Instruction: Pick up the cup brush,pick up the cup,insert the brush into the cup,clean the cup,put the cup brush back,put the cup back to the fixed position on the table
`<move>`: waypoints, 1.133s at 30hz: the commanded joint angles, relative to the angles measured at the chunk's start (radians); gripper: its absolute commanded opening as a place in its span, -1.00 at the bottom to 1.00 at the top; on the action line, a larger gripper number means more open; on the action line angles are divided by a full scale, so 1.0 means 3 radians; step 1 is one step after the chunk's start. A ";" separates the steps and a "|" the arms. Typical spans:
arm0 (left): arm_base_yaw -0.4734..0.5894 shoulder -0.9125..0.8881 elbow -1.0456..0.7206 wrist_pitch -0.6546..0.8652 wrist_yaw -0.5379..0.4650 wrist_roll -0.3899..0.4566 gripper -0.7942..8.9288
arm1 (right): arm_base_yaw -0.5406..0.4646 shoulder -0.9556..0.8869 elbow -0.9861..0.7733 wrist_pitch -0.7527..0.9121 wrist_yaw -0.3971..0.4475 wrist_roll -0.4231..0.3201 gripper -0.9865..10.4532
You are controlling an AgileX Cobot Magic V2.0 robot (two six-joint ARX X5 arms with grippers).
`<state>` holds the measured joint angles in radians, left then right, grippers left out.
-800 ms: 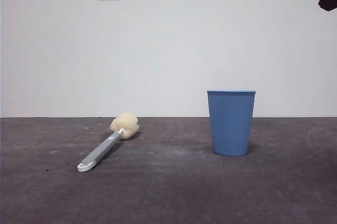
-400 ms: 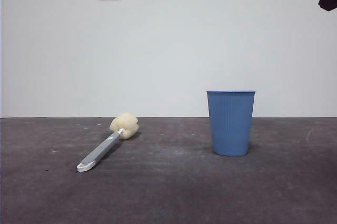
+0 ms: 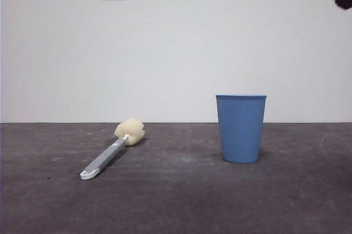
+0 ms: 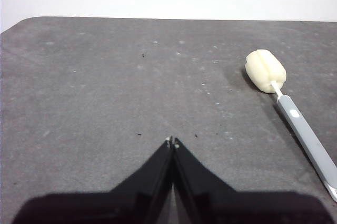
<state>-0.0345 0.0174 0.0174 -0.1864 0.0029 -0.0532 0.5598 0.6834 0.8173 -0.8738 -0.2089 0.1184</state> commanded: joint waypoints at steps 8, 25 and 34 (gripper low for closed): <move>0.0011 -0.0010 -0.0045 0.0004 -0.0004 -0.0019 -0.84 | -0.1222 -0.0638 -0.0347 0.1338 -0.0008 -0.0543 -0.83; 0.0011 -0.0010 -0.0045 0.0004 -0.0004 -0.0019 -0.84 | -0.1717 -0.2063 -0.2433 0.2614 0.0029 -0.0284 -0.83; 0.0011 -0.0010 -0.0045 0.0004 -0.0004 -0.0019 -0.84 | -0.1717 -0.2275 -0.2684 0.2579 0.0037 -0.0150 -0.83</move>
<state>-0.0345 0.0174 0.0174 -0.1864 0.0029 -0.0532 0.0456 0.0048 0.0254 -0.1062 -0.2043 0.0566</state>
